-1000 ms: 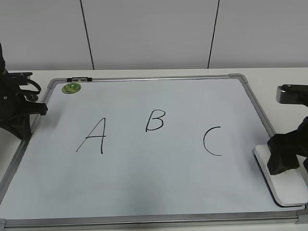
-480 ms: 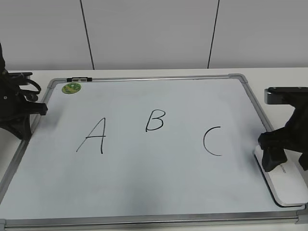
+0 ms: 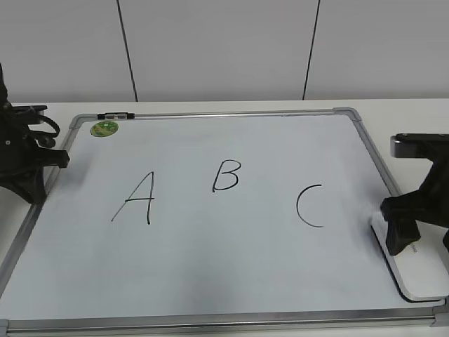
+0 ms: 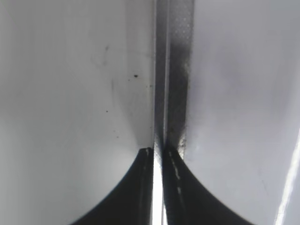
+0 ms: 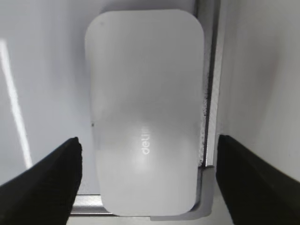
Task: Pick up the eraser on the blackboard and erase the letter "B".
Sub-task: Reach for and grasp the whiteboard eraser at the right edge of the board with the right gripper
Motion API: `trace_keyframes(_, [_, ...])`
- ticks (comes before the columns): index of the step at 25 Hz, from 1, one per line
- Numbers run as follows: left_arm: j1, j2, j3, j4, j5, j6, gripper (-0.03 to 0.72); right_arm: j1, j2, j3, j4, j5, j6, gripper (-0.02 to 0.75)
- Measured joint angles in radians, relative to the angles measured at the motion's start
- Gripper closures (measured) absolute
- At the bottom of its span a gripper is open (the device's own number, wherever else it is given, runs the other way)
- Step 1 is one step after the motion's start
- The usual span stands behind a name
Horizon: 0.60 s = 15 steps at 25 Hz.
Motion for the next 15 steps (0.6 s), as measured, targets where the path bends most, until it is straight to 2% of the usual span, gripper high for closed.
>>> trace_keyframes(8, [0.0, 0.0, 0.0, -0.002, 0.0, 0.0, 0.659, -0.007, 0.045, -0.005, 0.075, 0.0, -0.071, 0.068])
trace_keyframes(15, [0.0, 0.0, 0.0, -0.004, 0.0, 0.0, 0.659, -0.007, 0.045, -0.005, 0.079, -0.018, -0.098, 0.073])
